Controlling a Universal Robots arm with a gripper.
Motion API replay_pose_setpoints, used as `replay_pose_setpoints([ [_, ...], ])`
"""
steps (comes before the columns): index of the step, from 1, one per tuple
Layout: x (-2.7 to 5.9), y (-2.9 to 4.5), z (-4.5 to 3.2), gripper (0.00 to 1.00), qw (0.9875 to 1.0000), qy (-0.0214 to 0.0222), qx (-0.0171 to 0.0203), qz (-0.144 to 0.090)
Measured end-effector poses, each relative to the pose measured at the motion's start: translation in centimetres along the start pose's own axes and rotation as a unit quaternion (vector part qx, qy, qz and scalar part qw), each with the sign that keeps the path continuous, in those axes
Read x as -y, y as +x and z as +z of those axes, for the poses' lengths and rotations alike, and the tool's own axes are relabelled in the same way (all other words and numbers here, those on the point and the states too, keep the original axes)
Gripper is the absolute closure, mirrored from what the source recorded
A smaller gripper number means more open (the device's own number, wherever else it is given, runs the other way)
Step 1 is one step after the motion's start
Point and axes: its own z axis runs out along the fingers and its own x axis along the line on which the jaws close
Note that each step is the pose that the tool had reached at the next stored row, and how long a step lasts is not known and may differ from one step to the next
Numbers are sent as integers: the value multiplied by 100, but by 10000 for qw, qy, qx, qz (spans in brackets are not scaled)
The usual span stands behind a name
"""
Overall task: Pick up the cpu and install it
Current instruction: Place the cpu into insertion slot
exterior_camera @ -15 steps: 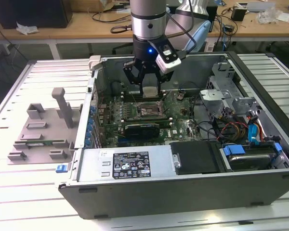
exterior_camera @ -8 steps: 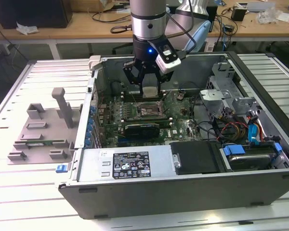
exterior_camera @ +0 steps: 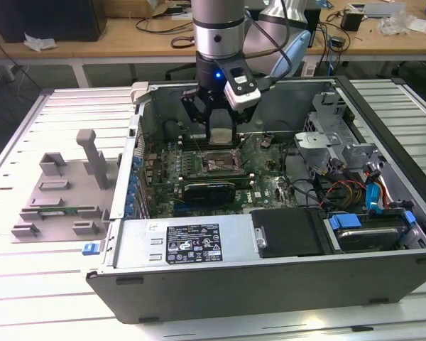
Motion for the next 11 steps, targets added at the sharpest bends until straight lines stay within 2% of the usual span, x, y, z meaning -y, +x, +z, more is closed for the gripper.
replay_pose_setpoints([
  [1,0,0,0,46,9998,8,2,187],
  [3,0,0,0,46,9986,23,6,524],
  [4,0,0,0,46,9971,33,9,759],
  [6,0,0,1,46,9939,48,13,1098],
  [8,0,0,1,46,9885,66,19,1514],
  [10,0,0,1,46,9855,73,21,1693],
  [11,0,0,1,46,9832,79,22,1826],
])
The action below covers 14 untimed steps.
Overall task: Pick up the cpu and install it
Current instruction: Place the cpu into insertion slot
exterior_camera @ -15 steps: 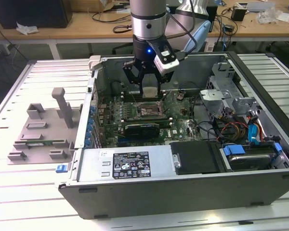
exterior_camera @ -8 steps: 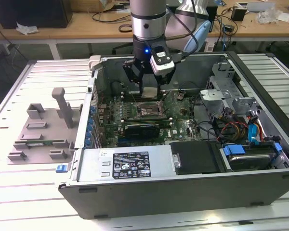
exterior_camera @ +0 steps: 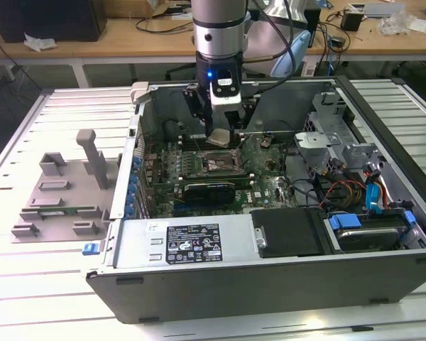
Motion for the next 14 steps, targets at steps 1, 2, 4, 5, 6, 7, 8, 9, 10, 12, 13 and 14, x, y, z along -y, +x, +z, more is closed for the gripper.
replay_pose_setpoints([
  [1,0,0,0,46,10000,3,1,78],
  [2,0,0,0,46,9999,7,2,161],
  [4,0,0,0,46,9992,17,5,400],
  [5,0,0,0,46,9988,21,6,485],
  [6,0,0,0,46,9981,26,8,607],
  [7,0,0,1,46,9976,30,9,695],
  [8,0,0,1,46,9969,33,10,785],
  [9,0,0,1,46,9961,38,11,886],
  [10,0,0,1,46,9953,42,12,970],
  [12,0,0,1,46,9936,48,14,1126],
  [13,0,0,1,46,9920,54,16,1262],
  [14,0,0,1,46,9909,58,17,1342],
])
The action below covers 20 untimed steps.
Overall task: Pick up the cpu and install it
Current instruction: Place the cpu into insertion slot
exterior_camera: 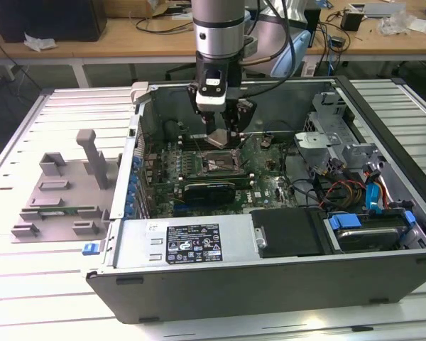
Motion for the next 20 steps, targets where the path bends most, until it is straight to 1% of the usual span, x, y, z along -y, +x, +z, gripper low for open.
replay_pose_setpoints([
  [2,0,0,0,46,9997,11,3,257],
  [3,0,0,0,46,9991,18,5,428],
  [5,0,0,0,46,9982,26,8,599],
  [6,0,0,1,46,9973,31,9,730],
  [8,0,0,1,46,9960,39,11,892],
  [9,0,0,1,46,9950,43,13,997],
  [10,0,0,2,46,9934,50,15,1147],
  [11,0,0,2,46,9911,57,17,1330],
  [12,0,0,2,46,9895,63,18,1447],
  [14,0,0,4,46,9843,76,22,1762],
  [15,0,0,7,46,9805,85,25,1962],
  [16,0,1,11,46,9772,92,26,2123],
  [17,0,1,15,46,9734,99,29,2291],
  [18,0,1,20,46,9688,107,31,2476],
  [19,0,1,25,46,9628,116,33,2698],
  [20,0,1,29,46,9583,123,35,2854],
])
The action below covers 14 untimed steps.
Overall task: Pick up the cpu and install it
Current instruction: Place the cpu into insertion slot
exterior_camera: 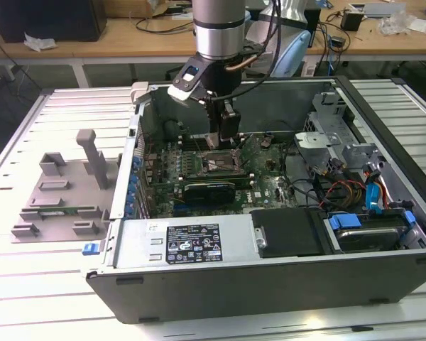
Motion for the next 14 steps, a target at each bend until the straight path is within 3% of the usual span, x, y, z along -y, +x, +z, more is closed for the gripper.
replay_pose_setpoints([
  [5,0,0,12,46,9989,20,6,468],
  [9,0,1,24,46,9964,36,10,845],
  [11,-1,5,25,46,9962,37,11,867],
  [14,0,9,35,46,9962,-65,26,871],
])
